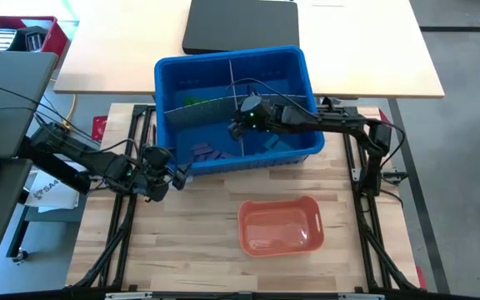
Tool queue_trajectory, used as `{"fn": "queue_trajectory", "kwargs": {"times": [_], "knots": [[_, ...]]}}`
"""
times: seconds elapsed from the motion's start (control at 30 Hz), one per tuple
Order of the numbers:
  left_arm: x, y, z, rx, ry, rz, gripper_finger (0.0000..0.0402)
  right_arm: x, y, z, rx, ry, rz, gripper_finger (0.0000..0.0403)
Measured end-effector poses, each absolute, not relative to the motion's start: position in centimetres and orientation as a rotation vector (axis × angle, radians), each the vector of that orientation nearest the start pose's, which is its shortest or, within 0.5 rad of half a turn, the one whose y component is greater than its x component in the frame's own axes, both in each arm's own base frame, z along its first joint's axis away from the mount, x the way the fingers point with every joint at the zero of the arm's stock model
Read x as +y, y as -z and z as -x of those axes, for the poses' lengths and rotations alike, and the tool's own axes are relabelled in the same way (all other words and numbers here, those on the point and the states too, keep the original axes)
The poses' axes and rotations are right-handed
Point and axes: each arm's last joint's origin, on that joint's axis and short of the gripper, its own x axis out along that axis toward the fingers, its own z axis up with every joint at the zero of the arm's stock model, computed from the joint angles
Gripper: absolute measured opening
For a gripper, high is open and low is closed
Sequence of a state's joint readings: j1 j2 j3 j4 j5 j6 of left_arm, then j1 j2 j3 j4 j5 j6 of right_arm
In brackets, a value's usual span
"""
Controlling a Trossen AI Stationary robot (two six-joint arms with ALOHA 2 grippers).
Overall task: Sort blocks
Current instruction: Remove the bin divider from the blue bin
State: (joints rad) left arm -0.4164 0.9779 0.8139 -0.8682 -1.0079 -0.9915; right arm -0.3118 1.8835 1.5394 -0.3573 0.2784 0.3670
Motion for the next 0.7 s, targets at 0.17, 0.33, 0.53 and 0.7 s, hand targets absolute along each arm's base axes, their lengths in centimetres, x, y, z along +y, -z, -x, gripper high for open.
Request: {"fn": "queue_trajectory", "kwargs": {"times": [0.17,0.33,0.53,0.7], "knots": [[-4.5,-27.0,-16.2,0.429,-0.837,0.231,0.0376,-13.5,-26.7,-40.3,0.604,0.691,-0.349,0.0099],[-4.5,-27.0,-16.2,0.426,-0.841,0.227,0.0376,-12.9,-26.7,-40.3,0.587,0.800,-0.287,0.0014],[-4.5,-27.1,-16.2,0.416,-0.846,0.224,0.0376,-12.4,-27.9,-39.9,0.554,0.825,-0.243,0.0008],[-4.4,-27.1,-16.2,0.414,-0.850,0.214,0.0376,-12.1,-29.9,-39.1,0.488,0.836,-0.232,0.0004]]}}
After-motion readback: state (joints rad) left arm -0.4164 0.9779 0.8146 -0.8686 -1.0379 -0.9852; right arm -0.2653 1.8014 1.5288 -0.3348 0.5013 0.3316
